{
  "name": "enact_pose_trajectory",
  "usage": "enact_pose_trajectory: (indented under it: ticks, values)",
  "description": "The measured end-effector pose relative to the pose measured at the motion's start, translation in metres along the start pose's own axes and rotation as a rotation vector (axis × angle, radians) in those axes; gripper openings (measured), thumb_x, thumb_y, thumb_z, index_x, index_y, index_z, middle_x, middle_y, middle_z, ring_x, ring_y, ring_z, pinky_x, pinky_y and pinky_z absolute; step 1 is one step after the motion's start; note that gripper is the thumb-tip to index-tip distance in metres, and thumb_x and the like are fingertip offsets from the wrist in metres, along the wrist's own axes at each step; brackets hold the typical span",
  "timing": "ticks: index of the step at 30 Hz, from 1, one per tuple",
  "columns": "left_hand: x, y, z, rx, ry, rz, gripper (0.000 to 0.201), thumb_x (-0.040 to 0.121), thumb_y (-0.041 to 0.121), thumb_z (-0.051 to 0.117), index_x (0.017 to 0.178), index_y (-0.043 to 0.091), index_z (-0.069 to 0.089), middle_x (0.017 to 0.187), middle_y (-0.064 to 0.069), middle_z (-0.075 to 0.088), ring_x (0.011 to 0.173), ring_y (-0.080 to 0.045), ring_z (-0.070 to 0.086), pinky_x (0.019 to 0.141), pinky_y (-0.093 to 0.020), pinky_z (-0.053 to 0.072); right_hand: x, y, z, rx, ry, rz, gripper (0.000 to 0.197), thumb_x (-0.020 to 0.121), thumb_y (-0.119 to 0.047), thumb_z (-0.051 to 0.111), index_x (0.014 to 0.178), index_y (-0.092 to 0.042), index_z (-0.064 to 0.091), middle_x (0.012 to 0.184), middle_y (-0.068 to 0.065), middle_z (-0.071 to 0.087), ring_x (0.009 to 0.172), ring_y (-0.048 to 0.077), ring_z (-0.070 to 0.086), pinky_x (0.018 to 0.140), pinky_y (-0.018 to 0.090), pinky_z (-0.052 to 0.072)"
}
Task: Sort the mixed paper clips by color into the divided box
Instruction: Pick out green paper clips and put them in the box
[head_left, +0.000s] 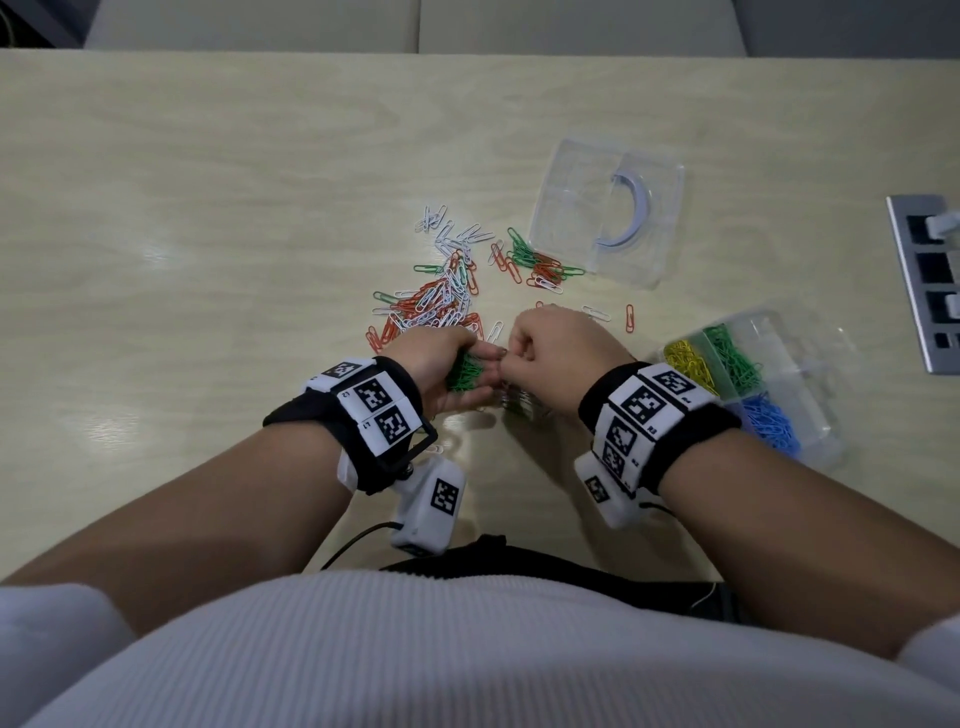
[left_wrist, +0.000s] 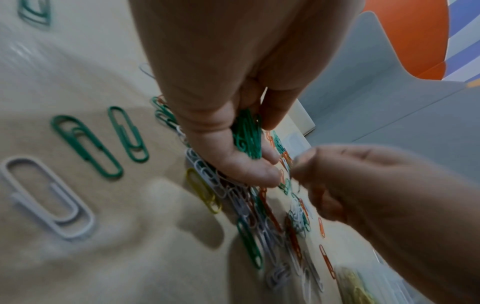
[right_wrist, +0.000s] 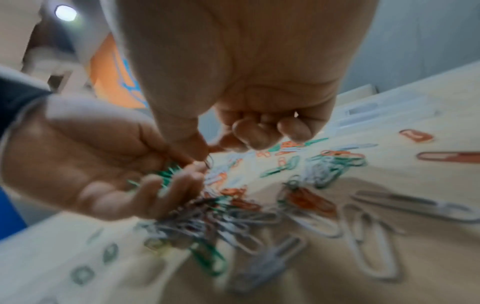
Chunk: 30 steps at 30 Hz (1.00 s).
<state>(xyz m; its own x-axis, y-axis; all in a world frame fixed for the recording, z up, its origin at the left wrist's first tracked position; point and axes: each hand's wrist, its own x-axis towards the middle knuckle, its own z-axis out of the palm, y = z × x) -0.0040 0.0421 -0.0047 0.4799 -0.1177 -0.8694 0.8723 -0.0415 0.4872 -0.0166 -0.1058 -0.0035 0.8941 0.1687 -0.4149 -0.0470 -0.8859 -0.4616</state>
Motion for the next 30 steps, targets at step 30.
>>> enact_pose_trajectory:
  ticks: [30]
  values:
    - [0.005, 0.006, -0.003, -0.053, -0.07, -0.026, 0.034, 0.101, 0.023, 0.038, 0.077, 0.009, 0.057, 0.063, -0.008, 0.059, 0.05, -0.014, 0.056, 0.046, -0.021, 0.052, 0.016, 0.024, 0.0, -0.021, 0.234, 0.144, 0.019, 0.094, -0.02, 0.046, 0.105, -0.019, 0.061, 0.107, 0.002, 0.056, 0.088, 0.02, 0.052, 0.078, 0.031, 0.043]
